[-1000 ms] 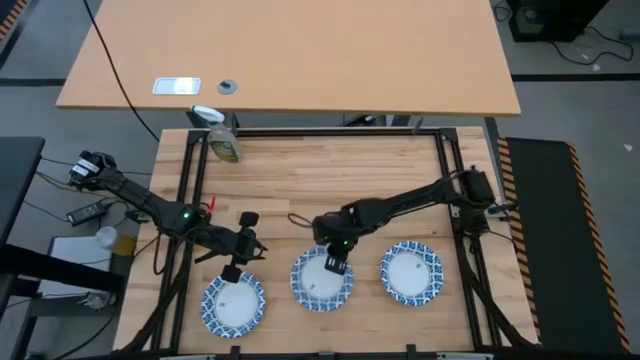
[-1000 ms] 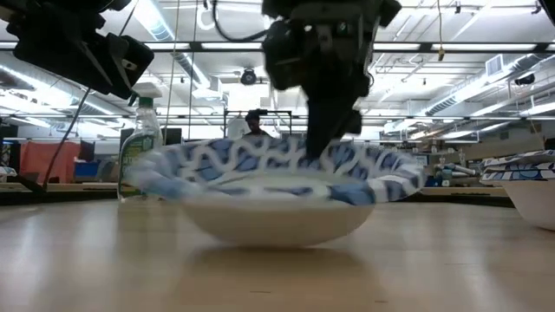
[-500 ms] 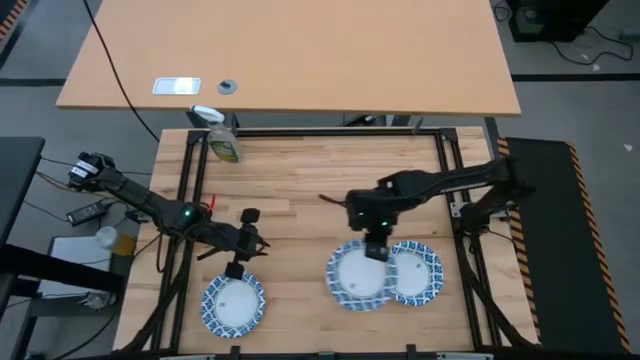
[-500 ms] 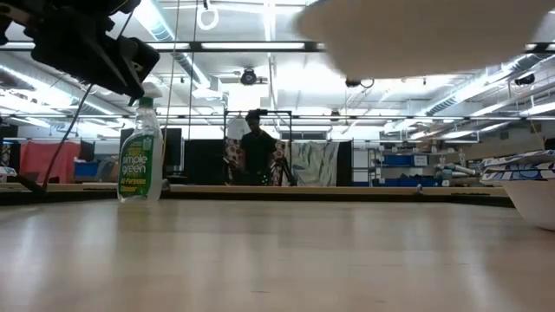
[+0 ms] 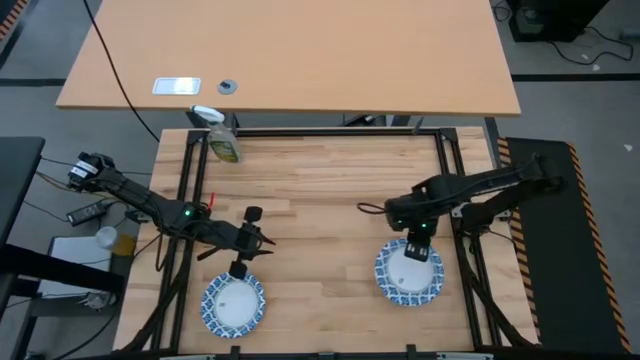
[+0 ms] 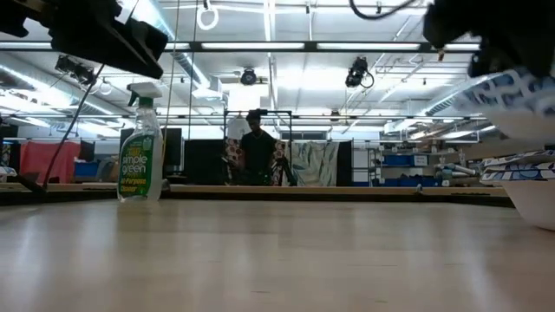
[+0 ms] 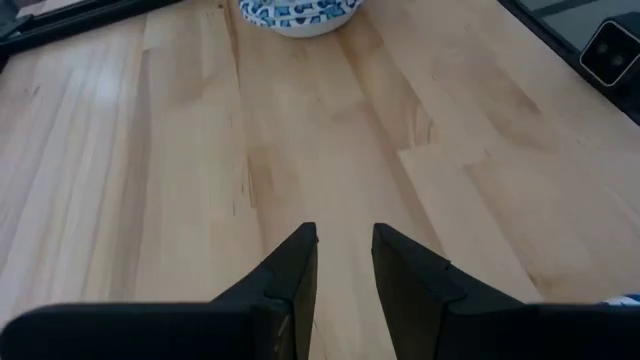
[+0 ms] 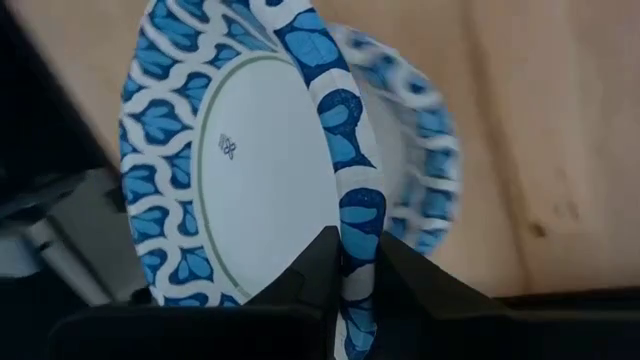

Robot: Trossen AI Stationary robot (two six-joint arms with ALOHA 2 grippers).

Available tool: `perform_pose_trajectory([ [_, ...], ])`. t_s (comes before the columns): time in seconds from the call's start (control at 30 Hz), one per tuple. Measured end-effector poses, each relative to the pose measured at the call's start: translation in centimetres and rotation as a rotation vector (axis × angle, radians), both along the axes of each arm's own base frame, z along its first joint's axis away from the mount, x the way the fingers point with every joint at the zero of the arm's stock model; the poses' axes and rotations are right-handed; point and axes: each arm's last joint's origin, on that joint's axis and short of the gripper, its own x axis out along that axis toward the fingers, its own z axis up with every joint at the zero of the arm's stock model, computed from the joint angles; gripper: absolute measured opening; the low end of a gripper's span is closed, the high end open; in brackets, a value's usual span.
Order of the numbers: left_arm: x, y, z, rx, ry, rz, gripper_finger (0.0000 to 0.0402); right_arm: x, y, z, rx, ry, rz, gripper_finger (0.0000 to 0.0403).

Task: Nest bowls inside each other
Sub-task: Stack the white bowl on top of the stacked white bowl

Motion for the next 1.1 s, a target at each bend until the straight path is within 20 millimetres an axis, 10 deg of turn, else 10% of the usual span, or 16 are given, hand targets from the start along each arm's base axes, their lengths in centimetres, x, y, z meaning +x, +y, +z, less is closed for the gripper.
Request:
perform_pose_trajectory([
  [0.4,0.0,0.0,0.0,0.003,-0.002,-0.003,0.0105,-3.4,-0.5,-4.6,0.032,0.004,-0.076,0.0101],
  [0.7,0.2,-0.1,0.4,0.011,-0.052,-0.009,0.0105,-4.1,-1.8,-2.5,0.028,0.132,-0.182,0.0165],
  [1.1,-0.3,-0.5,1.7,0.081,0.015,0.048,0.0105,4.3,-1.2,0.6,-0.163,-0.567,-0.198,0.0164],
])
